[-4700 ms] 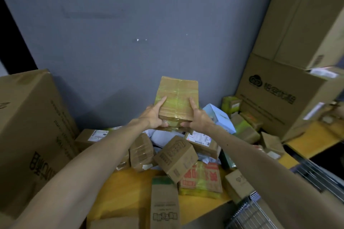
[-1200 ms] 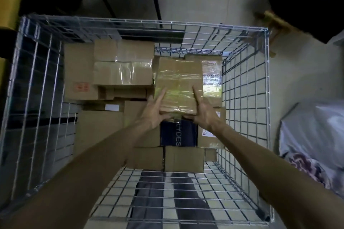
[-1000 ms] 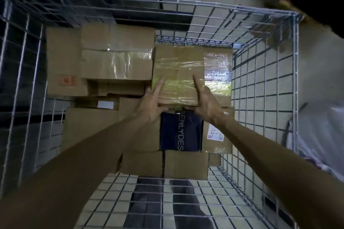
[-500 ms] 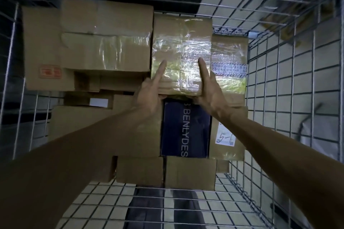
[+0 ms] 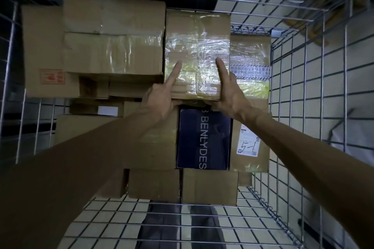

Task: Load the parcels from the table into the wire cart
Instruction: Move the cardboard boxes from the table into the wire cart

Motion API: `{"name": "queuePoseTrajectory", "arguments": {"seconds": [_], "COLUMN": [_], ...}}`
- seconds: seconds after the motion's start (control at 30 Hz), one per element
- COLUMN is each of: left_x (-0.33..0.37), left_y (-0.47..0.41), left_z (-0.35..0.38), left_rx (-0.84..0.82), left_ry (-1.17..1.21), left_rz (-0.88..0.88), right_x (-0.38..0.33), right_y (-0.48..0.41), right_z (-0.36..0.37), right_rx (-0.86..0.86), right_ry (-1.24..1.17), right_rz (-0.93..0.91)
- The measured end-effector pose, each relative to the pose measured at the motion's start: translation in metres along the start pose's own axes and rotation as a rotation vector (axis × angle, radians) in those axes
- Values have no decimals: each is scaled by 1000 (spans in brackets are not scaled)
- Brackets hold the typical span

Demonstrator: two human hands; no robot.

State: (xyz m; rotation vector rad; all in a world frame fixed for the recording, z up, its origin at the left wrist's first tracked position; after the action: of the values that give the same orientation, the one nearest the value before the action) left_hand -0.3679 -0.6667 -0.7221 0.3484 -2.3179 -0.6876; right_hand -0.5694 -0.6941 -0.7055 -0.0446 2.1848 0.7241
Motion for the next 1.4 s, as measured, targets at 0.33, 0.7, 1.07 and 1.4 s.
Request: {"name": "queuePoseTrajectory", "arguments": {"seconds": [0.33,0.7,1.07,1.4], "left_x": [16,17,32,102], "left_y": [3,-6,68,191], "left_z": [-17,-23,-37,-152], "left_rx": [-85,-195,-403,-280], "left_ry": [-187,-323,-376,-322], "left_rz": [-55,-13,-76,-1], "right_x": [-7,-1,-48,-158], "right_y": [-13,-18,74,189], "right_z": [-5,2,-19,-77], "right_rx": [-5,-40,-130,-122], "right_ry": [-22,-30,199,308], "right_rz": [47,62,187,252]}}
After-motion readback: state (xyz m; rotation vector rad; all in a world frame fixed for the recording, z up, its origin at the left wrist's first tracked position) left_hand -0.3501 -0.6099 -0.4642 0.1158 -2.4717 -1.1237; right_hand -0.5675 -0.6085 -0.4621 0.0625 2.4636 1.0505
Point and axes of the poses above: each hand's wrist, its own y-axis away from the middle knuckle, its own z-axis out of the palm, x = y × z, the point moved 7 cm from there along -y, towards the middle knuckle, and after that the axes turned 4 degrees about -y, right-handed, at the moved point
